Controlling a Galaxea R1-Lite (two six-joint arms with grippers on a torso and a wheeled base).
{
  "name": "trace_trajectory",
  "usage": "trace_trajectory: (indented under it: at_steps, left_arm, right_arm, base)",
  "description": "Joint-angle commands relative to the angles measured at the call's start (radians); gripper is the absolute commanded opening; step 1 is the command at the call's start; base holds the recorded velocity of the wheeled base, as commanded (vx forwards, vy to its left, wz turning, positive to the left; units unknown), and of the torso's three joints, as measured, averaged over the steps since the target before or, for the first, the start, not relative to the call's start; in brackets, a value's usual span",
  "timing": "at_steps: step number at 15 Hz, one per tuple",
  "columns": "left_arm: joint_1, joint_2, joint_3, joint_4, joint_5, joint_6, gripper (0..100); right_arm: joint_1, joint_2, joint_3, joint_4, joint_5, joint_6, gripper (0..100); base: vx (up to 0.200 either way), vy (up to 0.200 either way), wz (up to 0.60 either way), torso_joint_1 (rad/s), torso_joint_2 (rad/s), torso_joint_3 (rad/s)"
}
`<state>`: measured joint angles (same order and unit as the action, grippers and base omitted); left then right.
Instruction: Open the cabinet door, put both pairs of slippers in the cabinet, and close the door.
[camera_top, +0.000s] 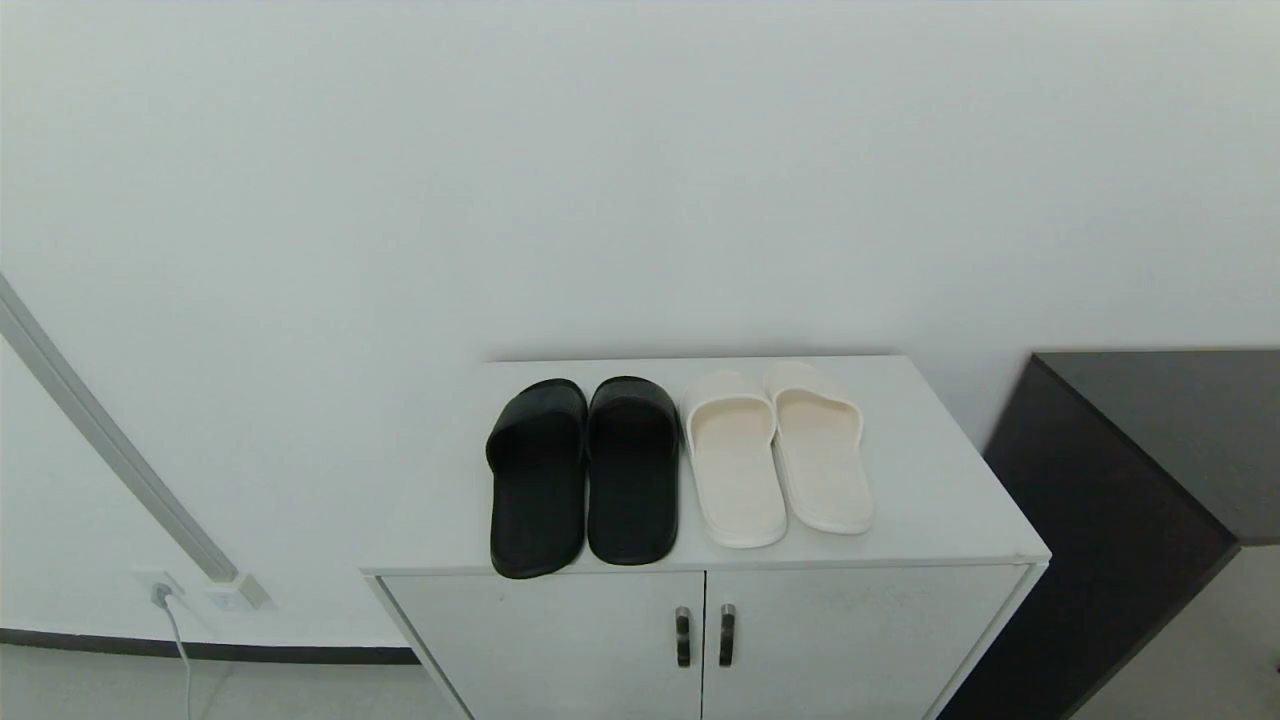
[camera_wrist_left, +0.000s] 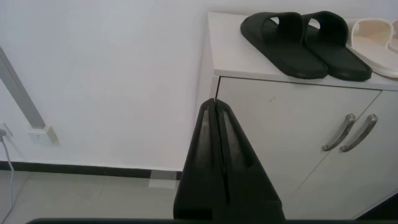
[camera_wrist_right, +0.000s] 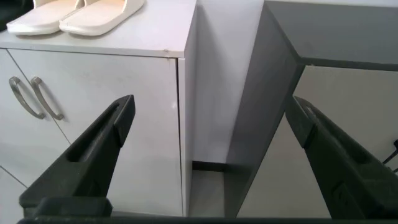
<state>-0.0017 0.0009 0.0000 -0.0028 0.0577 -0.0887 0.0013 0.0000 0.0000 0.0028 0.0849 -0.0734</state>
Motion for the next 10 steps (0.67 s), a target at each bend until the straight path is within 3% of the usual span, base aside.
trace_trajectory:
  at_steps: [1, 7, 8, 9, 10]
  left_arm:
    - [0.0, -0.001, 0.0, 0.0, 0.001, 0.0, 0]
    - [0.0, 0.001, 0.0, 0.0, 0.002, 0.0, 0]
    - [0.0, 0.001, 0.0, 0.0, 0.001, 0.0, 0]
    - [0.0, 0.001, 0.0, 0.0, 0.001, 0.0, 0]
    - [0.0, 0.001, 0.0, 0.0, 0.001, 0.0, 0]
  right_arm:
    - [0.0, 0.0, 0.0, 0.0, 0.001, 0.0, 100]
    - [0.0, 0.0, 0.0, -0.009, 0.003, -0.045, 100]
    - [0.0, 0.015, -0.051, -0.021, -0.004, -0.028, 100]
    - [0.006, 0.097, -0.272, -0.018, -0.011, 0.084, 100]
    - [0.006, 0.196, -0.403, 0.042, -0.004, 0.156, 100]
  base:
    - [0.0, 0.0, 0.0, 0.0, 0.0, 0.0]
    - [0.0, 0.0, 0.0, 0.0, 0.0, 0.0]
    - [0.0, 0.0, 0.0, 0.0, 0.0, 0.0]
    - [0.0, 0.0, 0.0, 0.0, 0.0, 0.0]
    - [0.0, 0.0, 0.0, 0.0, 0.0, 0.0]
